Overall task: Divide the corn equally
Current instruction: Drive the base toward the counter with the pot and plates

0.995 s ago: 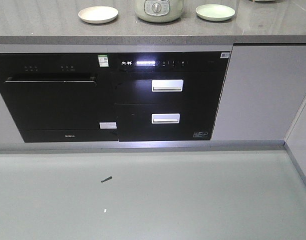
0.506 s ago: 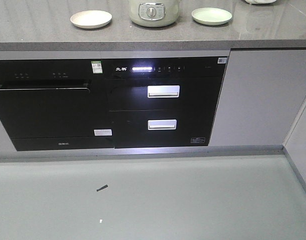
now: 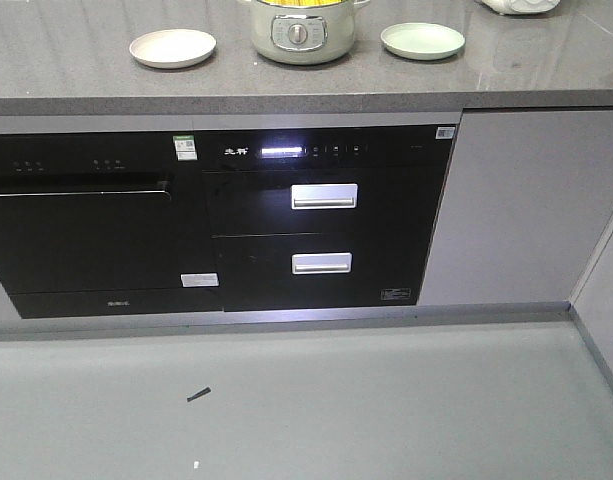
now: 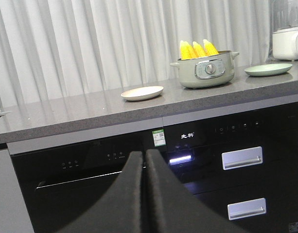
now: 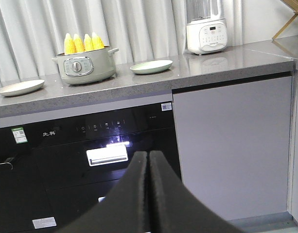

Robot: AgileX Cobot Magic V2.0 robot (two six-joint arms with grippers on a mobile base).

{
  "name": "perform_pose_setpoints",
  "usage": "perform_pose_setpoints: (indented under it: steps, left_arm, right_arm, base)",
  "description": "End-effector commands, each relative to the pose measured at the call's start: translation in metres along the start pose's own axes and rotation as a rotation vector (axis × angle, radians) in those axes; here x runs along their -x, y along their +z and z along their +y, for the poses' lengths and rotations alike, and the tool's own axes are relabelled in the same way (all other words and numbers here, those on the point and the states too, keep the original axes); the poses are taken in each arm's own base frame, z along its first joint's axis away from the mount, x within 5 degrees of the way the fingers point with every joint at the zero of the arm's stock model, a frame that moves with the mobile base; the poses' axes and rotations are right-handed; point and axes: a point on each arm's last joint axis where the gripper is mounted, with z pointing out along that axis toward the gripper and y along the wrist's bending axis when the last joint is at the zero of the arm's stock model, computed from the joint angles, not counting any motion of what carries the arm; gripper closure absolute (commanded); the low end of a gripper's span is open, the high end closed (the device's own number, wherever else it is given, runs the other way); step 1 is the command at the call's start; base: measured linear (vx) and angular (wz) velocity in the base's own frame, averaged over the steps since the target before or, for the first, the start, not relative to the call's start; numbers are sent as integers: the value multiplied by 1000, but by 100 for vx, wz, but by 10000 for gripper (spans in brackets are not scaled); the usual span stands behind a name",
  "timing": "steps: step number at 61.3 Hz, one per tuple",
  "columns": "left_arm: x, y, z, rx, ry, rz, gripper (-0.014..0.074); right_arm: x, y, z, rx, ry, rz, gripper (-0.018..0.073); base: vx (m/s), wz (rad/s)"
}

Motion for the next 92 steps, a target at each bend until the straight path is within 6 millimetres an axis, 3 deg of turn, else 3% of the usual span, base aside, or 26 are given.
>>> perform_pose_setpoints:
  steps: [1, 92]
  left_arm:
    - [6, -2, 3, 31, -5, -83, 603]
    - [6, -2, 3, 31, -5, -83, 603]
  right_arm:
    - [4, 0, 1, 8, -13, -67, 564]
    - [4, 0, 1, 8, -14, -67, 564]
  base:
    - [12, 1]
    - [12, 1]
